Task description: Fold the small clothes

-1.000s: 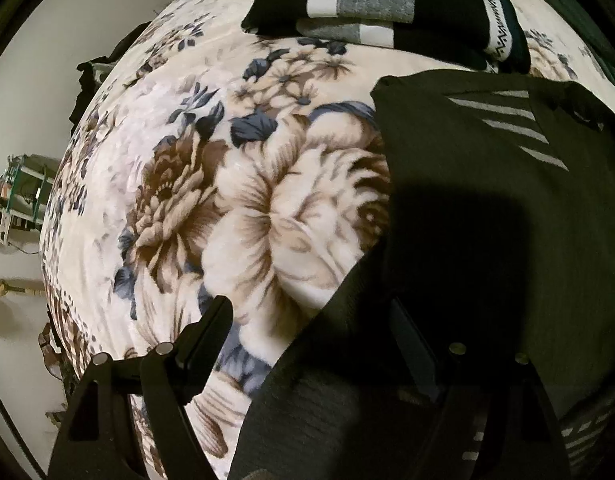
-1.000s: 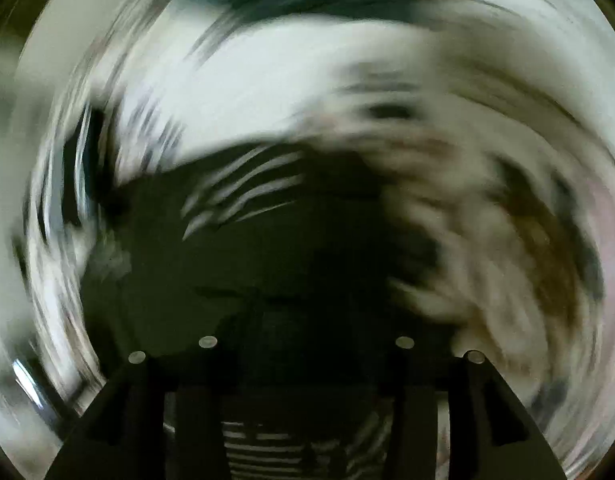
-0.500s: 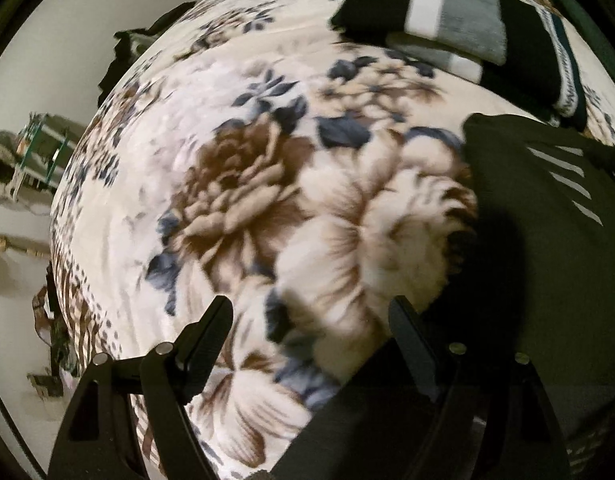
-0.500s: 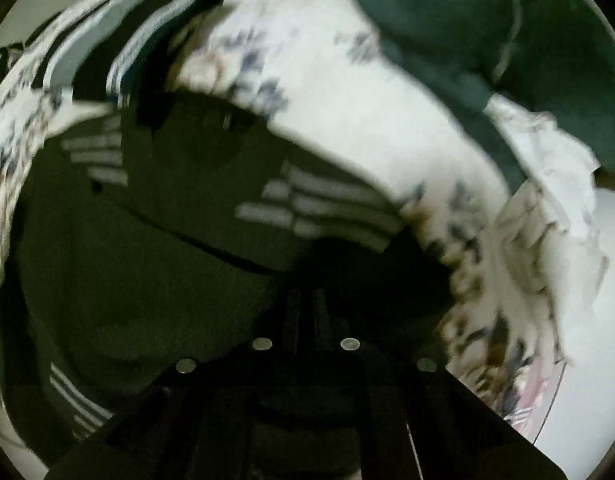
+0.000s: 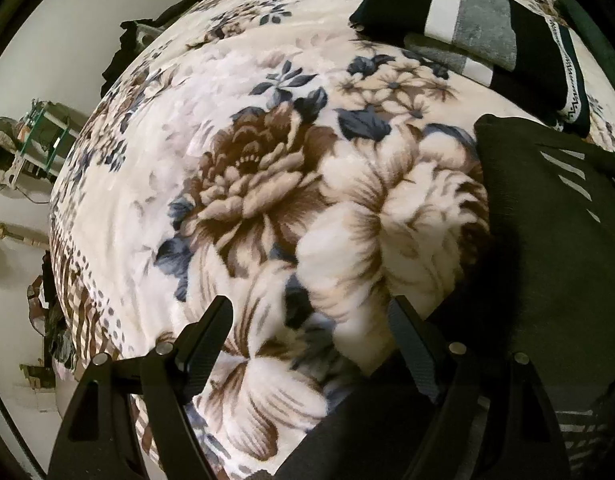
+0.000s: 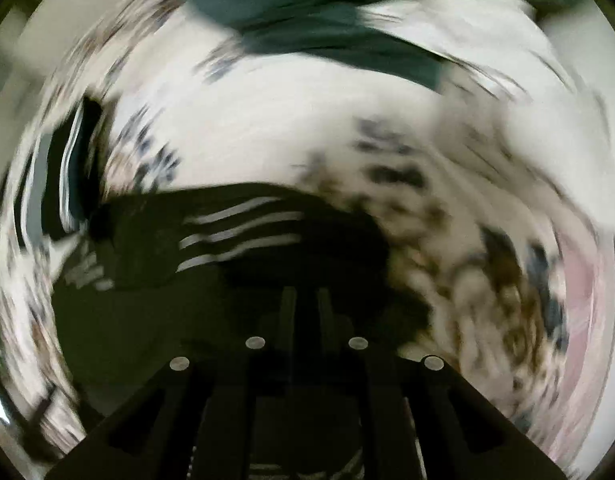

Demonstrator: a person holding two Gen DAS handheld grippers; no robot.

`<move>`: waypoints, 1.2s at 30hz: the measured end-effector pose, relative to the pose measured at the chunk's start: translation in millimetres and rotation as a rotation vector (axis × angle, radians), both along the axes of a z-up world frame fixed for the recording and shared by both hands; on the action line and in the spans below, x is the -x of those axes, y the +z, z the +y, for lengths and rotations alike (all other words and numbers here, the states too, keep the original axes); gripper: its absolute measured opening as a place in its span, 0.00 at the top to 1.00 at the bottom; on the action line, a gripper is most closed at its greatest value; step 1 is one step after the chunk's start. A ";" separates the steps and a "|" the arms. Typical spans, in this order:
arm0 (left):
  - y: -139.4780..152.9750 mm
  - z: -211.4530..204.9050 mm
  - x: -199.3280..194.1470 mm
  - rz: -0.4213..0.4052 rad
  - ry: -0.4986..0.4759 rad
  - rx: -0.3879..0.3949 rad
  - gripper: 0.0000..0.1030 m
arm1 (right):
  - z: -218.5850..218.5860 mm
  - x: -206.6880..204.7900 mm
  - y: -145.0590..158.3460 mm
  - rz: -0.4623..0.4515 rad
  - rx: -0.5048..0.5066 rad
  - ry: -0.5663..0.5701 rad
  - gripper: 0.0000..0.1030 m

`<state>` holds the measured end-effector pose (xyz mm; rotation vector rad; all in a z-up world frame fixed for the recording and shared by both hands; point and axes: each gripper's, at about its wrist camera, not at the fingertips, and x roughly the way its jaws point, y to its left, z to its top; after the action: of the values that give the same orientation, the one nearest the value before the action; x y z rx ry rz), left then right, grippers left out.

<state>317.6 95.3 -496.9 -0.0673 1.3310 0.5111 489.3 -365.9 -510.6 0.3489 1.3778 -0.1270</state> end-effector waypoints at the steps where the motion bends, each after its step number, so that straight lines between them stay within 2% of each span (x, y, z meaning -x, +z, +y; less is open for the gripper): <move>1: -0.3 -0.3 -0.7 0.001 -0.001 0.001 0.23 | -9.2 6.0 0.1 0.001 -0.025 -0.039 0.89; 3: -0.2 -2.3 -1.3 0.001 -0.001 0.004 0.23 | -17.4 12.0 -5.3 0.018 -0.080 -0.086 0.89; 6: 2.0 -8.3 -4.1 0.001 -0.012 0.007 0.23 | -5.7 9.0 -17.4 0.047 -0.112 -0.076 0.89; 10: 8.0 -18.4 -10.1 -0.008 -0.056 -0.010 0.23 | 22.9 1.4 -44.2 0.121 -0.037 0.018 0.88; 13: 11.7 -23.3 -15.2 -0.010 -0.088 -0.018 0.23 | 27.2 8.1 -75.1 0.243 0.111 0.078 0.88; 17: 14.8 -23.3 -17.6 -0.021 -0.108 -0.024 0.23 | 1.9 37.4 -78.9 0.282 0.107 0.034 0.85; 19: 14.3 -23.0 -17.6 -0.019 -0.104 -0.019 0.23 | -8.6 51.9 -77.0 0.324 0.149 0.027 0.85; 23: 11.1 -22.2 -13.4 -0.012 -0.086 0.000 0.23 | -29.9 72.4 -63.0 0.296 0.085 -0.050 0.85; 24: 10.5 -23.0 -11.9 -0.011 -0.086 0.000 0.23 | -35.3 75.1 -56.4 0.266 0.047 -0.085 0.82; 27: 9.2 -27.1 -8.5 -0.003 -0.097 -0.007 0.23 | -44.4 73.8 -36.2 0.146 -0.052 -0.180 0.82; 30: 9.1 -32.0 -8.8 0.003 -0.115 -0.019 0.23 | -32.2 55.0 -29.3 0.066 -0.071 -0.171 0.82; 33: 10.5 -36.5 -11.4 0.003 -0.126 -0.025 0.23 | -10.2 28.8 -43.4 0.076 -0.051 -0.104 0.82; 36: 14.2 -41.9 -14.8 0.000 -0.146 -0.028 0.23 | 15.8 25.8 -69.5 0.204 0.034 0.014 0.82</move>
<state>332.5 53.4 -482.7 0.0525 1.3171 0.4060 463.5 -350.1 -580.2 0.3041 1.5774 -0.1775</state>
